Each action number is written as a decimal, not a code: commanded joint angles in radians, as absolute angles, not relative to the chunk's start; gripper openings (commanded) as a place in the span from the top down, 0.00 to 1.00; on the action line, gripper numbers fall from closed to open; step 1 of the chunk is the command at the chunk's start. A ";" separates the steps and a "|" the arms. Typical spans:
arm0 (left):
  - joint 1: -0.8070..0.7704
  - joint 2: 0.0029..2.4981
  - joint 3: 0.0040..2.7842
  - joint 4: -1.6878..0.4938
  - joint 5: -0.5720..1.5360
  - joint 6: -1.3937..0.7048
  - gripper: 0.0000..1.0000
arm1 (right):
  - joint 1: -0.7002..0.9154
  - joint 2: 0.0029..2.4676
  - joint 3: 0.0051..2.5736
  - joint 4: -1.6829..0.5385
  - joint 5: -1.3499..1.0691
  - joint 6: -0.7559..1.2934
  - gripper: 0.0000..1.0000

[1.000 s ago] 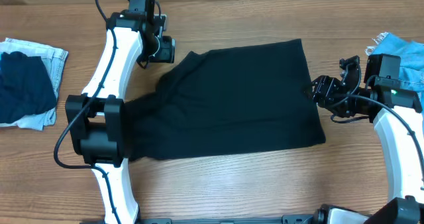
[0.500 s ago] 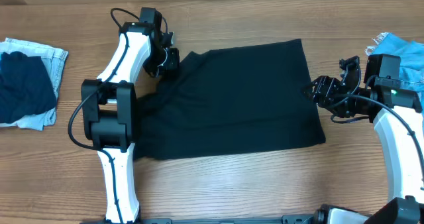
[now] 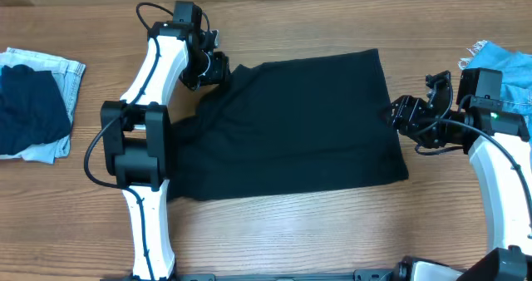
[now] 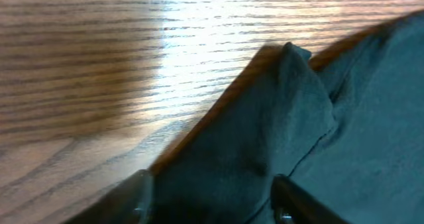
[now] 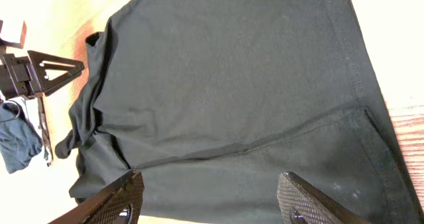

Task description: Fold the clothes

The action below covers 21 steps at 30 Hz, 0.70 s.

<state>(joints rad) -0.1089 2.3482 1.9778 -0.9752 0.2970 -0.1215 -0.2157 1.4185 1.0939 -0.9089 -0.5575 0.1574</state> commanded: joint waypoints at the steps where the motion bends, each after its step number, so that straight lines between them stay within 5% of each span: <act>1: -0.087 2.345 1.997 -0.962 0.308 -0.121 0.32 | -0.217 1.416 1.114 -0.910 -0.546 0.155 0.31; 14: -0.144 2.460 1.997 -0.911 0.469 -0.120 0.46 | -0.217 1.416 1.114 -0.929 -0.529 0.156 0.33; 19: -0.143 2.460 1.998 -0.908 0.472 -0.120 0.87 | -0.217 1.416 1.114 -0.929 -0.529 0.156 0.32; 21: -0.137 2.451 2.000 -0.911 0.472 -0.120 0.96 | -0.217 1.416 1.114 -0.930 -0.529 0.156 0.33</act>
<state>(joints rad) -0.1398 2.4409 1.9903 -0.9062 0.4500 -0.1238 -0.2157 1.4185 1.0939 -0.9325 -0.5346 0.1574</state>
